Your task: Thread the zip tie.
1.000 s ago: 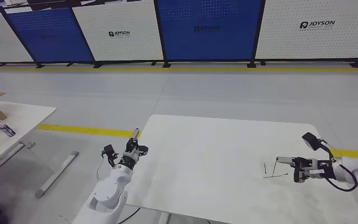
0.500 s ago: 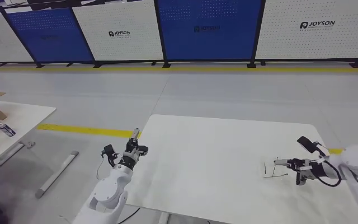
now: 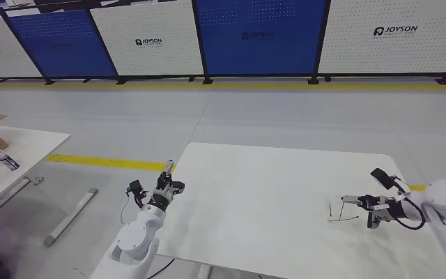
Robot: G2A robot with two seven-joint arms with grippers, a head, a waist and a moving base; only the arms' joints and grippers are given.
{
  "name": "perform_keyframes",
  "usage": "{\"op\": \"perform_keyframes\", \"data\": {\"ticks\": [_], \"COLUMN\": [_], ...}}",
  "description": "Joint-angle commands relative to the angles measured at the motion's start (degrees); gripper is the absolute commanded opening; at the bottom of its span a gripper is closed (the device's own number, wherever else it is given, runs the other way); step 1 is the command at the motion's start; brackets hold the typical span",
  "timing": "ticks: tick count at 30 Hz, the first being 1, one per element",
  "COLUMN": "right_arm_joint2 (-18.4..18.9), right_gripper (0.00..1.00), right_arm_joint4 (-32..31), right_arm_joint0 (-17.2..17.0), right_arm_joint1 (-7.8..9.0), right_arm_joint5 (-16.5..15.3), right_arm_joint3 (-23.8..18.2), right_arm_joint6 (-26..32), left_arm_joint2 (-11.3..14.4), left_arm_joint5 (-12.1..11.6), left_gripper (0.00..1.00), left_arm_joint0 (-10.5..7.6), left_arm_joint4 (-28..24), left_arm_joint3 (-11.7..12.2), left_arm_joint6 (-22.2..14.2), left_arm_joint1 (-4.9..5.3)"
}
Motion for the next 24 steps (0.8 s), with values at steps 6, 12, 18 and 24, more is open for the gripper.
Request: {"op": "perform_keyframes", "data": {"ticks": [6, 12, 18, 24], "right_arm_joint2": [1.2, 2.4, 2.4, 2.2], "right_gripper": [1.0, 1.0, 1.0, 1.0], "right_arm_joint4": [-1.8, -2.0, -2.1, -3.6], "right_arm_joint0": [-2.9, -4.5, -4.6, -4.8], "right_arm_joint1": [0.68, 1.3, 1.29, 1.27], "right_arm_joint5": [-4.6, -6.7, -6.7, -4.2], "right_arm_joint3": [-2.9, -4.7, -4.7, -4.5], "right_arm_joint6": [-3.5, -2.8, -3.1, -5.0], "left_arm_joint2": [0.0, 0.0, 0.0, 0.0], "left_arm_joint5": [0.0, 0.0, 0.0, 0.0], "left_gripper": [1.0, 1.0, 1.0, 1.0], "left_arm_joint0": [0.0, 0.0, 0.0, 0.0], "left_arm_joint4": [0.0, 0.0, 0.0, 0.0], "left_arm_joint3": [0.0, 0.0, 0.0, 0.0], "left_arm_joint6": [0.0, 0.0, 0.0, 0.0], "left_arm_joint1": [0.0, 0.0, 0.0, 0.0]}}
